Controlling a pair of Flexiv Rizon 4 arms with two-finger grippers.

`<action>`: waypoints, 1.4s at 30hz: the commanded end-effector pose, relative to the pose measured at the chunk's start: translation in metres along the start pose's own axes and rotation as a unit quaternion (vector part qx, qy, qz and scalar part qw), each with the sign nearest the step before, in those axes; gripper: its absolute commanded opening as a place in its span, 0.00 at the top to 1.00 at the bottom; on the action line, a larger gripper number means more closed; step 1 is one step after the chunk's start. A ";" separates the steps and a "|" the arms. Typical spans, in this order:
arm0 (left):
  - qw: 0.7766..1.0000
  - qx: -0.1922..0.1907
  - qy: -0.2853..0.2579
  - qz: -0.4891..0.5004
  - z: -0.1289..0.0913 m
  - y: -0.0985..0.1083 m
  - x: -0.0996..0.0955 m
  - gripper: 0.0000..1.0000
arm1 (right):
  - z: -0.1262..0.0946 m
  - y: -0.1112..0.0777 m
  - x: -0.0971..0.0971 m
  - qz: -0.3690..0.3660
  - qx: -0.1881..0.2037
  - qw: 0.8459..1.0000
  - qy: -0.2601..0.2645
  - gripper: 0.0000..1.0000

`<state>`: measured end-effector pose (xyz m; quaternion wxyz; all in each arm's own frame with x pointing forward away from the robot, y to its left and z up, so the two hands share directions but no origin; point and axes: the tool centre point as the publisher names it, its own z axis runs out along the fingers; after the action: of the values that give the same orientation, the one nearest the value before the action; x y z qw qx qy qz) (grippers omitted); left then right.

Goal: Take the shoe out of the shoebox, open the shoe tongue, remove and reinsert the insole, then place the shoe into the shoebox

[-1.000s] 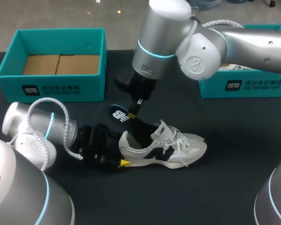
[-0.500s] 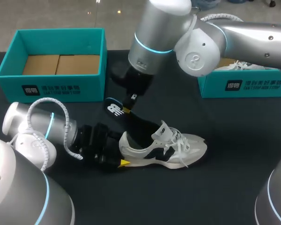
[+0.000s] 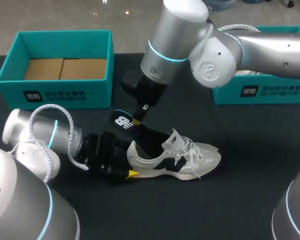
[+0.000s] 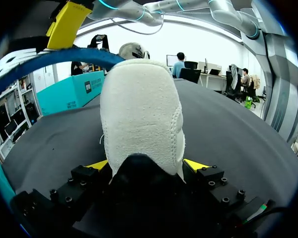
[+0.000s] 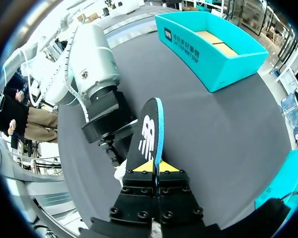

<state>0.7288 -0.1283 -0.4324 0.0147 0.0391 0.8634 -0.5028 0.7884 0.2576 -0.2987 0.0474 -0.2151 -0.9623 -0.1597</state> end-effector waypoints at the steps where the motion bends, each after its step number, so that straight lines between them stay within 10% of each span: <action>1: 1.000 -0.002 0.000 0.000 0.003 0.003 0.000 1.00 | 0.001 0.002 -0.001 -0.007 -0.001 1.000 0.001 1.00; 16: 1.000 -0.002 0.000 0.000 0.003 0.003 0.000 1.00 | -0.019 0.000 -0.001 -0.006 -0.044 0.999 -0.020 1.00; 32: 1.000 -0.002 0.000 0.000 0.003 0.003 0.000 1.00 | -0.177 0.081 -0.032 0.018 -0.172 0.971 -0.165 1.00; 42: 1.000 -0.002 0.000 0.000 0.003 0.003 0.000 1.00 | -0.195 0.086 -0.037 0.025 -0.200 0.963 -0.180 1.00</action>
<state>0.7288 -0.1283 -0.4325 0.0147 0.0391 0.8634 -0.5027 0.8661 0.2572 -0.0956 -0.1638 -0.2688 -0.8991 -0.3043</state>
